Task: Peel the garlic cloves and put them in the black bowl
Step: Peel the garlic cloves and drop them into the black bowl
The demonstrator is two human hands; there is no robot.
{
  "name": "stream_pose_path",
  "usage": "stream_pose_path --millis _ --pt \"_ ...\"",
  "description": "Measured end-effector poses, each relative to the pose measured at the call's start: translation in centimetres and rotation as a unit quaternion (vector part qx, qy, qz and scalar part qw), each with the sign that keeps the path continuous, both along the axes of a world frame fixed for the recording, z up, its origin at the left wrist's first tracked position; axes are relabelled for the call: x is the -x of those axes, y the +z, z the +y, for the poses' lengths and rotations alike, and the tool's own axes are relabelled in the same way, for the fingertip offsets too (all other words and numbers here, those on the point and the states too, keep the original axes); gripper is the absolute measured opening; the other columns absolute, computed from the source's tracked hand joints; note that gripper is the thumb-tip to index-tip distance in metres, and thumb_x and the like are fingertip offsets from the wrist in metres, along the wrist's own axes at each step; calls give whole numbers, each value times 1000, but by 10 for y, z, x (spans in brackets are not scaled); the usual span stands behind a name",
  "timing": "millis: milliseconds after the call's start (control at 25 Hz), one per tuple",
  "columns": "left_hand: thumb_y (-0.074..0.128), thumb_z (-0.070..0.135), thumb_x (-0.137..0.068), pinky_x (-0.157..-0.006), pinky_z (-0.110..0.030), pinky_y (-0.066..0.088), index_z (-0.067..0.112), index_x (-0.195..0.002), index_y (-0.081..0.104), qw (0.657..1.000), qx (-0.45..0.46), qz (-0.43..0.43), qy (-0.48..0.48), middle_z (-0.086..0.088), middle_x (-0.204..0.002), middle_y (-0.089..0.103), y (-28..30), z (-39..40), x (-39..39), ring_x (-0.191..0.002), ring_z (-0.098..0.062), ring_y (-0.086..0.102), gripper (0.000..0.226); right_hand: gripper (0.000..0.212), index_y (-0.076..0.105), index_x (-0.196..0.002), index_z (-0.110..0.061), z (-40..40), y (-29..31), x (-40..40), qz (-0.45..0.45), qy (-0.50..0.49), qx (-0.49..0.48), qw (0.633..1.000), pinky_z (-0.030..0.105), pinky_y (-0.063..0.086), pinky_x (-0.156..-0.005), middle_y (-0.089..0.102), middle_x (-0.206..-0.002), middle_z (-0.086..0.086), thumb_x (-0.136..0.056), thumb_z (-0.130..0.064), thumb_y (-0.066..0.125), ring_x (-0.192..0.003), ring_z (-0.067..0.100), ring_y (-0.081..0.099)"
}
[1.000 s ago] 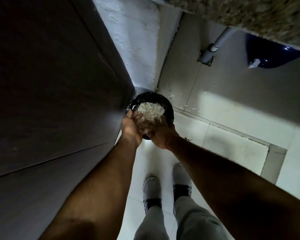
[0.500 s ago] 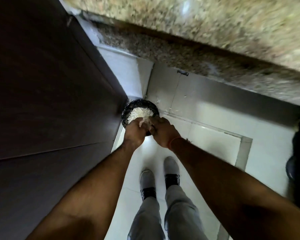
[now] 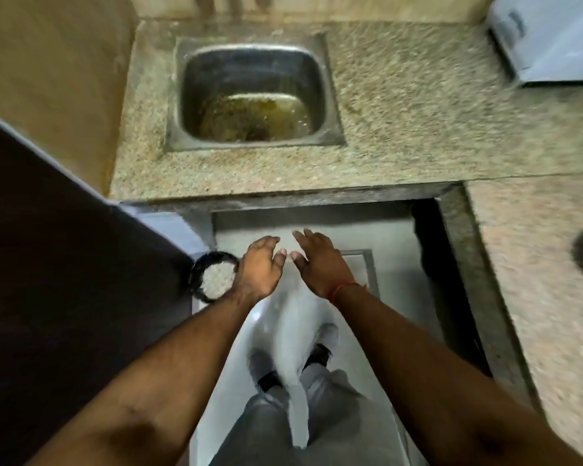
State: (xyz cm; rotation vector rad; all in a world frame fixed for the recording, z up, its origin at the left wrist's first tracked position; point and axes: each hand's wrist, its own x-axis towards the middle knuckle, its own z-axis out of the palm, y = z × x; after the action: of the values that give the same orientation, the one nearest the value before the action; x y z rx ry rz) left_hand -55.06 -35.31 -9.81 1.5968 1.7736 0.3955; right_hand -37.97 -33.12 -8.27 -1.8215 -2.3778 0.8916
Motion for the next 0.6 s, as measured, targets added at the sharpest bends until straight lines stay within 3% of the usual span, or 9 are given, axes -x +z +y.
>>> stream_pose_path --millis 200,320,440,600 --pt "44 37 -106 -118 -33 31 11 -147 49 982 -59 10 -177 -11 -151 51 68 8 -122 -141 -27 43 49 56 31 -160 -23 -40 64 -134 -20 -128 -55 990 46 30 -120 32 -165 8 -107 -40 41 -152 29 26" --pt "44 38 -106 -119 -33 29 12 -149 47 962 -83 7 -261 -10 -153 49 91 9 -208 -143 -25 41 50 57 32 -159 -23 -64 78 -213 -32 -202 -61 977 48 33 -119 32 -165 8 -106 -40 40 -151 30 27" --pt "45 38 -106 -120 -34 27 12 -150 47 941 -83 12 -329 -10 -155 47 97 4 -290 -144 -26 39 51 61 32 -159 -23 -85 81 -285 -49 -250 -65 965 42 27 -123 34 -164 9 -103 -43 36 -151 30 29" --pt "45 40 -100 -109 -38 43 18 -135 57 911 -82 20 -404 -7 -136 62 90 -8 -392 -128 -26 53 43 58 31 -160 -23 -120 75 -370 -38 -329 -47 943 44 22 -125 32 -165 7 -105 -39 44 -153 29 25"
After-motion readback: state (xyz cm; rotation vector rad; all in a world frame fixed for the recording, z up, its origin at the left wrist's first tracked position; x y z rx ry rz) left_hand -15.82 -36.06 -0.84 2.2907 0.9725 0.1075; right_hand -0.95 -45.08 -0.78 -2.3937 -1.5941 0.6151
